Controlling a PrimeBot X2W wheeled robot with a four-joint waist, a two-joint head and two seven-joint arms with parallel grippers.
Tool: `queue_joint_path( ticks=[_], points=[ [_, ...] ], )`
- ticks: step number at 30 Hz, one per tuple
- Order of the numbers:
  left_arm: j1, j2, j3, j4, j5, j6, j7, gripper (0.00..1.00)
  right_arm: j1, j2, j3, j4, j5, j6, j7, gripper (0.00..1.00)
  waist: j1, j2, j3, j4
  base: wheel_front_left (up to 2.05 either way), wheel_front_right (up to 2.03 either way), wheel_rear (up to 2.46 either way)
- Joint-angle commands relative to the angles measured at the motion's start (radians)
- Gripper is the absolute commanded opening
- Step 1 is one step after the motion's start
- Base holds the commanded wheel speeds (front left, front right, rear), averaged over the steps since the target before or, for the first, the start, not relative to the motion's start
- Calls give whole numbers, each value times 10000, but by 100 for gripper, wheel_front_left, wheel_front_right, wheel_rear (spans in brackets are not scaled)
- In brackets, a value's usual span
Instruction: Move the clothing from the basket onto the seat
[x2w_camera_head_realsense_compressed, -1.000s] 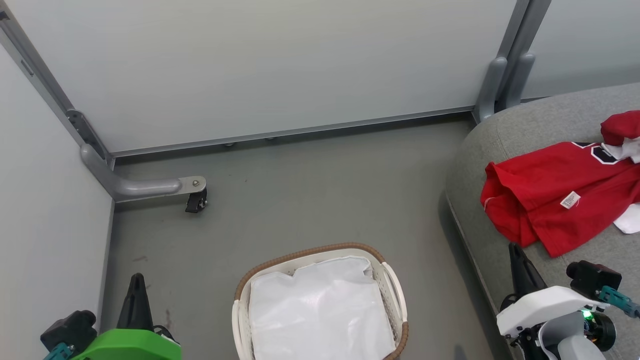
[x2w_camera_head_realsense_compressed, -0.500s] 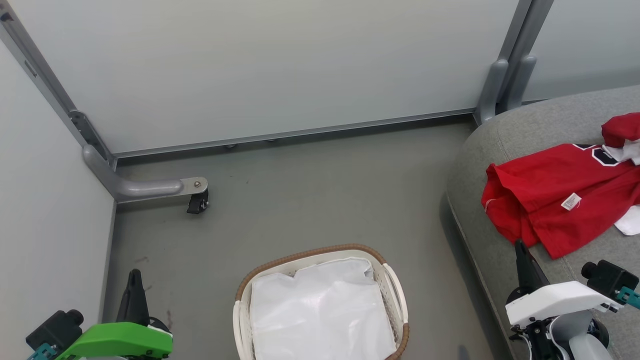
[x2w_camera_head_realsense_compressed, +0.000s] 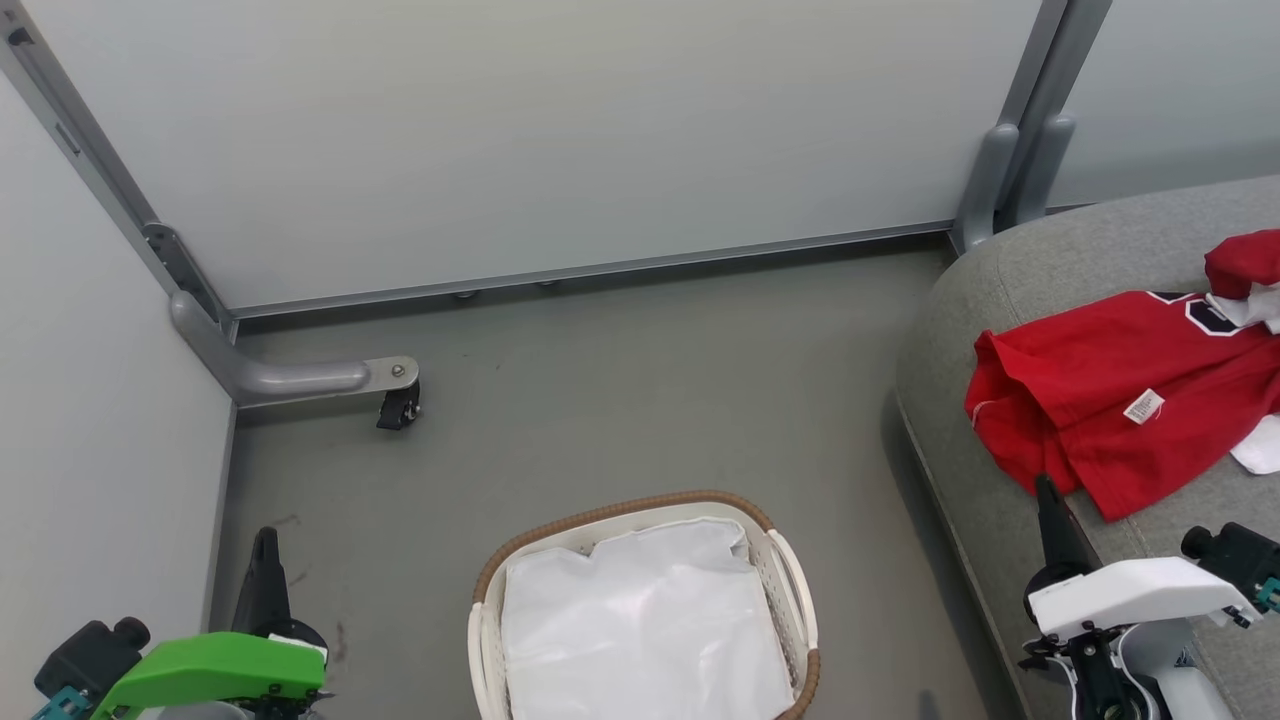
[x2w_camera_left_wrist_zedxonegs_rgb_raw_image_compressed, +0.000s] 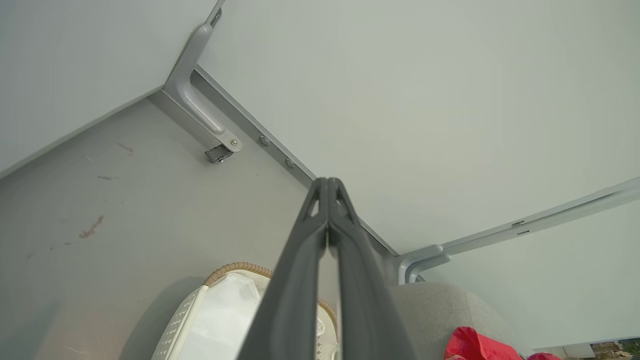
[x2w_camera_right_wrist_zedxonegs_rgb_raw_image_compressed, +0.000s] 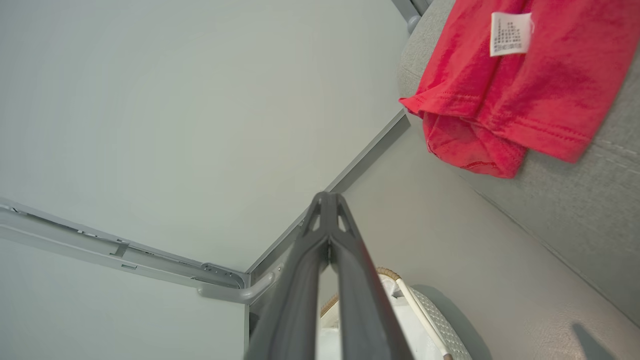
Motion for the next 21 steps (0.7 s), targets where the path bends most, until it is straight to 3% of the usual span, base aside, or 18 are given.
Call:
queue_joint_path(
  ticks=[1,21],
  points=[
    [-312,35,53,-132,-330,1,86,0,-41,-74,-45,-158,338,-5,76,0,0,-1,-5,4,0,0,0],
    [-481,17,156,-287,-2423,2,649,0,-21,-97,-138,-406,2608,-7,634,0,0,-1,-79,57,0,0,0]
  ],
)
